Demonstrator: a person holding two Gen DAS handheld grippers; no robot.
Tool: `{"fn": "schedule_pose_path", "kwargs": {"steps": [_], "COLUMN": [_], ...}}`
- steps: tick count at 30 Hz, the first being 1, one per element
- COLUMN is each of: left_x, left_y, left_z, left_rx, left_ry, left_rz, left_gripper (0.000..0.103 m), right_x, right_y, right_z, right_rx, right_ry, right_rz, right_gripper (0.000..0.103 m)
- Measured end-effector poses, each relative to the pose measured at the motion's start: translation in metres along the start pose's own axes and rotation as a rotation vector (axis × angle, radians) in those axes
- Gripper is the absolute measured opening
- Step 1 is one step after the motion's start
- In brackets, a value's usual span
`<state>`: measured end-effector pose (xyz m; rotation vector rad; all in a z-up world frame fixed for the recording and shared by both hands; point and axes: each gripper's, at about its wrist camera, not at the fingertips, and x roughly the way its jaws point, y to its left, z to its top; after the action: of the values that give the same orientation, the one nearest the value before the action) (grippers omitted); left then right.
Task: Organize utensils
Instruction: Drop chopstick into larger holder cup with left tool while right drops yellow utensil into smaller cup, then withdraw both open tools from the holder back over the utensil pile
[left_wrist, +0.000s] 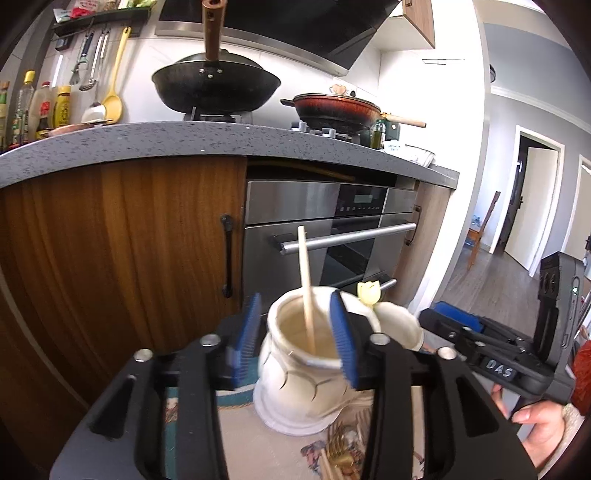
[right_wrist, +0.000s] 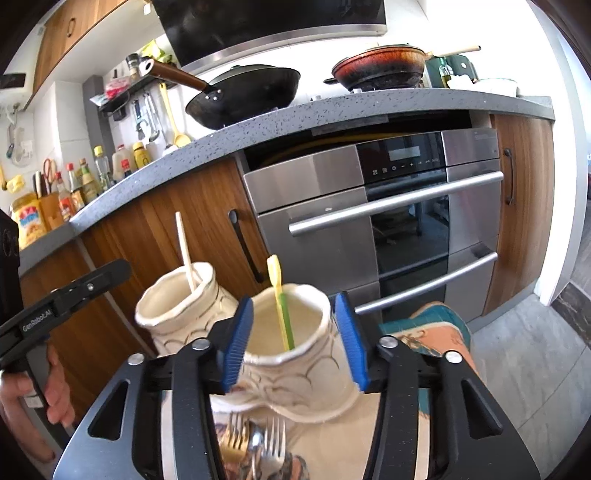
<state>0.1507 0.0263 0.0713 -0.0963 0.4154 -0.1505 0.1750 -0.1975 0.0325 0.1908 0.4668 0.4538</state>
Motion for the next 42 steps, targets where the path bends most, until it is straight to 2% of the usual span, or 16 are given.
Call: {"fn": "schedule_pose_path", "kwargs": {"steps": [1, 6, 11, 13, 24, 35, 39, 42], "left_x": [-0.004, -0.025, -0.044, -0.051, -0.060, -0.045, -0.039, -0.036], "left_y": [0.001, 0.005, 0.010, 0.011, 0.009, 0.002, -0.001, -0.004], "left_z": [-0.001, -0.011, -0.023, -0.028, -0.069, -0.117, -0.127, -0.132], "left_rx": [-0.003, 0.007, -0.002, -0.011, 0.003, -0.001, 0.000, 0.012], "left_ry": [-0.001, 0.006, 0.011, 0.010, 0.119, 0.287, 0.338, 0.350], "left_rz": [0.004, 0.038, 0.067, 0.080, 0.101, 0.086, 0.089, 0.091], "left_gripper": [0.049, 0.066, 0.091, 0.097, 0.097, 0.097, 0.097, 0.097], "right_x": [-0.005, -0.026, -0.044, -0.051, -0.076, -0.067, -0.068, -0.066], "right_y": [0.000, 0.000, 0.006, 0.009, 0.021, 0.017, 0.017, 0.017], "right_z": [-0.001, -0.007, -0.011, -0.013, -0.042, -0.078, -0.086, -0.091], "right_rx": [-0.001, -0.007, -0.034, -0.045, -0.140, -0.166, -0.197, -0.207], "right_ry": [0.003, 0.019, 0.027, 0.026, 0.043, 0.128, 0.127, 0.152], "right_rz": [-0.004, -0.001, -0.015, -0.017, -0.069, -0.156, -0.202, -0.184], "right_gripper": [0.059, 0.074, 0.085, 0.090, 0.097, 0.098, 0.098, 0.098]}}
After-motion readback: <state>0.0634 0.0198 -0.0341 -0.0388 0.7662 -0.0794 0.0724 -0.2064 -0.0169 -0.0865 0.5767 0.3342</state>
